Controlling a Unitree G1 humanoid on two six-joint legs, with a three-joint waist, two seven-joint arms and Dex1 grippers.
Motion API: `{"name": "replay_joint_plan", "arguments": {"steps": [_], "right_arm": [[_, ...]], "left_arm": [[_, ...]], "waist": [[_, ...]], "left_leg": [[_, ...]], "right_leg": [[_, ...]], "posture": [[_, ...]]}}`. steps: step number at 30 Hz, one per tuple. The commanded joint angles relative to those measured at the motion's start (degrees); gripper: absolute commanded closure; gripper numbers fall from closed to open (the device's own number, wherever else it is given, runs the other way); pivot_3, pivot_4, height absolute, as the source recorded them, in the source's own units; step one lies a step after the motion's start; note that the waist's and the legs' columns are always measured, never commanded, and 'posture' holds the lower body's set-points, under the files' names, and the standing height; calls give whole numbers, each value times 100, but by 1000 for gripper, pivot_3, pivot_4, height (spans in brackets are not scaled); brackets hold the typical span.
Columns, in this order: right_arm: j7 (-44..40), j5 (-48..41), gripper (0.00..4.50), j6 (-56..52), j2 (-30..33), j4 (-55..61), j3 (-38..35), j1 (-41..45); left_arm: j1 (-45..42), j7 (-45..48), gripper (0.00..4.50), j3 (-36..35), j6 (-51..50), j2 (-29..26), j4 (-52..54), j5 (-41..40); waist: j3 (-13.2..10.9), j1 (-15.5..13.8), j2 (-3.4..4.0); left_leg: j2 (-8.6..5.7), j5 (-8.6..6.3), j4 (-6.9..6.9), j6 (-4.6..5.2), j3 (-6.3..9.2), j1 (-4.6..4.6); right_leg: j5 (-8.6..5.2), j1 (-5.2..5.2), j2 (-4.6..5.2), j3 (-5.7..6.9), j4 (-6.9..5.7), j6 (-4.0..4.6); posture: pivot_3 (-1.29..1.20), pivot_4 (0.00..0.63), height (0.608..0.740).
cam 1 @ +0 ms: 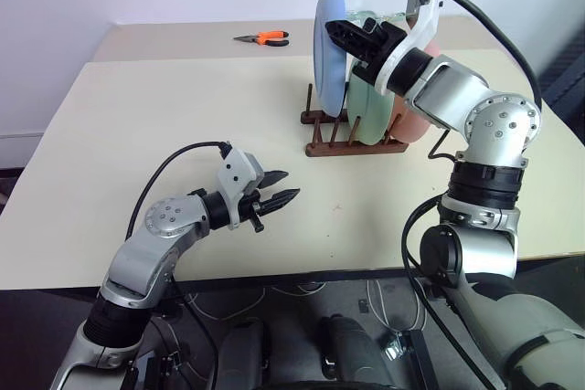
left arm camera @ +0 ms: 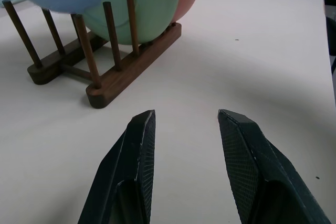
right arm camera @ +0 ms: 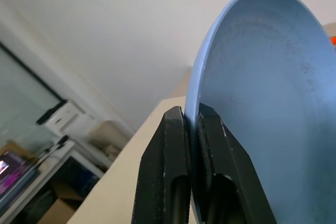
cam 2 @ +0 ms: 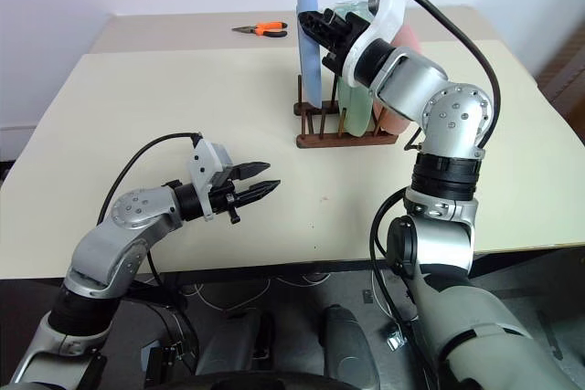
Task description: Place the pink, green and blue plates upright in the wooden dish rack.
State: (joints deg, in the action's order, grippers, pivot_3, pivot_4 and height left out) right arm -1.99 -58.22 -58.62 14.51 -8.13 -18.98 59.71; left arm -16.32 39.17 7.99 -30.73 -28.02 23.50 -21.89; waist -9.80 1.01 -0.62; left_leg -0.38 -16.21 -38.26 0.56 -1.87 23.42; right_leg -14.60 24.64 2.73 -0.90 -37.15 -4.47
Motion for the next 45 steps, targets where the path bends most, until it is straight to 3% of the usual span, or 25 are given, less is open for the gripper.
{"name": "replay_joint_plan", "arguments": {"steps": [1, 4, 7, 12, 17, 25, 30, 34, 38, 45], "right_arm": [[-142, 31, 4445, 64, -13, -255, -93, 141], [-208, 64, 4445, 47, -13, -551, -128, 206], [-347, 235, 3504, 184, 19, -636, -37, 262], [-845, 791, 1230, 465, 227, -304, 415, 235], [-1713, 1786, 1230, 952, 975, 471, 1361, -48], [-2291, 1499, 1230, 406, 2006, 1359, 715, -701], [-3659, 1543, 1230, 1142, 2996, 2323, 280, -2110], [-4593, 1891, 1230, 1674, 3900, 2632, -503, -3829], [-4701, 2617, 1230, 2439, 4064, 2331, -655, -4928], [-4885, 2951, 1230, 3002, 3947, 2107, -527, -5449]], "left_arm": [[-32, 9, 2567, -84, 42, -6, 175, -41], [-31, 1, 2567, -79, 40, -4, 179, -31], [-13, -9, 2567, -91, 37, -11, 191, -28], [14, -48, 2567, -79, 23, -3, 227, -22], [65, -130, 2567, -86, -59, 22, 330, -66], [187, -158, 2567, -162, -235, -24, 501, -158], [102, -89, 2567, -140, -89, -83, 325, -27], [205, -34, 2567, -529, 161, -234, 41, 8], [527, 265, 2567, -914, 537, -670, -413, 99], [697, 351, 2567, -1154, 789, -891, -681, 169]], "waist": [[0, -2, 0], [0, -2, 0], [-1, 0, 1], [-1, 1, 1], [-1, -14, 2], [-2, -35, 1], [-1, -44, 0], [-2, -41, -1], [0, 11, -2], [-3, -61, -5]], "left_leg": [[0, 0, 0, 0, 0, 0], [0, 0, 0, 0, -1, 0], [0, 0, 1, 0, -1, 0], [0, 0, 1, 0, -1, 0], [0, -1, 1, 1, 0, 3], [0, -2, 1, 3, 1, 3], [0, -2, 4, 4, 5, 4], [0, -3, 3, 6, 4, 4], [6, -3, 4, 6, -2, -13], [6, -3, -2, 5, -9, -14]], "right_leg": [[0, 0, 0, 0, 0, 0], [0, 0, 0, 0, 0, 0], [0, 0, -1, 0, 1, 0], [0, 0, -2, 0, 1, 0], [0, 2, -2, 0, 7, 0], [0, 0, 2, 0, 10, 0], [0, -2, 2, 2, 18, 0], [-1, -8, 1, 4, 22, -1], [-2, -19, -8, -1, 19, 0], [-2, -18, -10, -5, 13, -1]], "posture": [[0, 150, 740], [0, 150, 740], [0, 150, 740], [0, 150, 740], [0, 150, 740], [0, 150, 740], [0, 150, 740], [0, 150, 740], [0, 150, 740], [0, 150, 740]]}}
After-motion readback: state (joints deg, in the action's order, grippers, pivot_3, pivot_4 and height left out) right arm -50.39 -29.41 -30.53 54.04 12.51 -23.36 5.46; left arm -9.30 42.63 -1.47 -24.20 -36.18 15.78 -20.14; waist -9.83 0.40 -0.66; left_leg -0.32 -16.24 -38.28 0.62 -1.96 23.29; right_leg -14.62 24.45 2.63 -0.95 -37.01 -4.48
